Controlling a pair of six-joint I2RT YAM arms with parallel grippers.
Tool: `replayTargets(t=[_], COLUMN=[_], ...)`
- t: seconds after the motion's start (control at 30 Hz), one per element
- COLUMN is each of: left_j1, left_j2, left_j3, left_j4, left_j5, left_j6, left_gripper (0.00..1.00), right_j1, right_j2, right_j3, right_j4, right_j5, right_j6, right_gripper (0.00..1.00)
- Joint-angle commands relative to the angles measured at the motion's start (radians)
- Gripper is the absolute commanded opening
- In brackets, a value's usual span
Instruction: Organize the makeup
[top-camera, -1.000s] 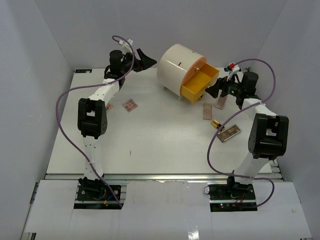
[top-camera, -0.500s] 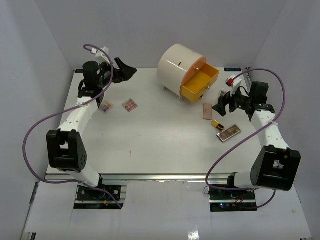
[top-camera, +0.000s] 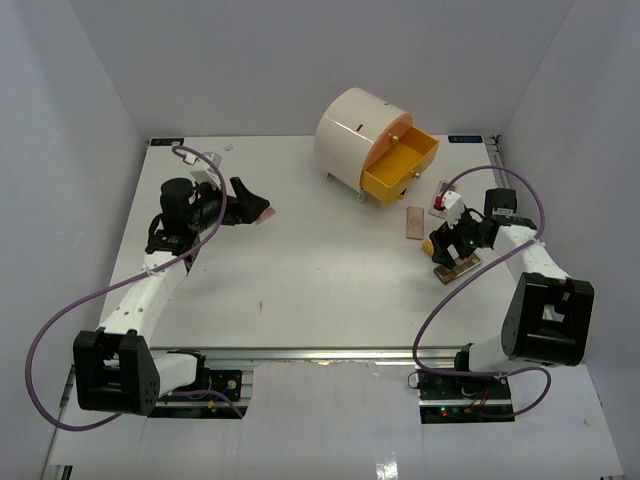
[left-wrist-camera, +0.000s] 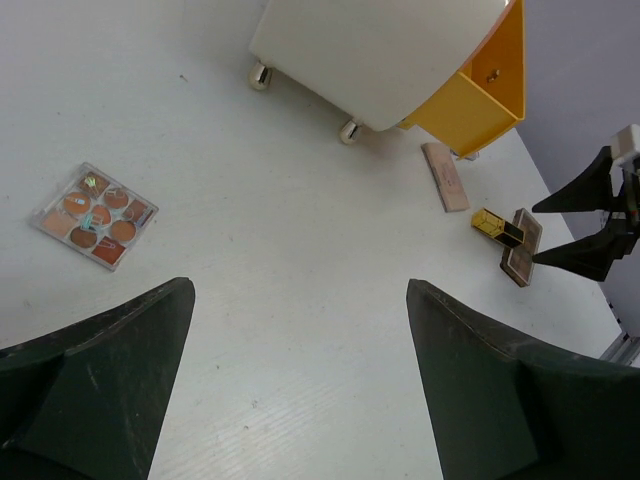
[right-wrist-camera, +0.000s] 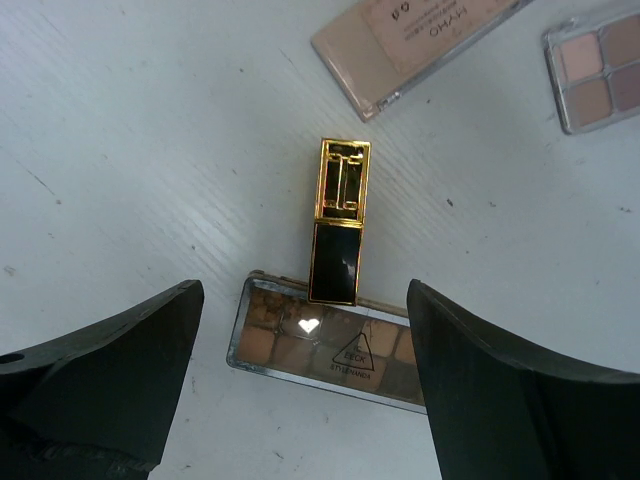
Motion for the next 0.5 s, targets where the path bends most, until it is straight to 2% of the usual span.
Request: replayTargets(t=[0.0,0.23,0.47], left_j1=[-0.001,-0.001,-0.001], left_j2=[-0.037,-0.039,-0.041], left_j3=[0.003,0.007,0.009], left_j4=[0.002,-0.004,-0.007], left_j5=[0.011,0.012,0.01], left_j6=[0.028,0.021,0.021], left_gripper=[0.98,0.98,0.98], right_j1=[0.018,0.027,0.029], right_j2=[0.028,0.093,0.088], right_j3=[-0.006,0.037,0.063], right_j4=[0.088,0.124,0.102], right_j5=[0.101,0.104,0.068], right_j6=[0.008,0.05,0.056], right_gripper=[0.88,0.87,0.87])
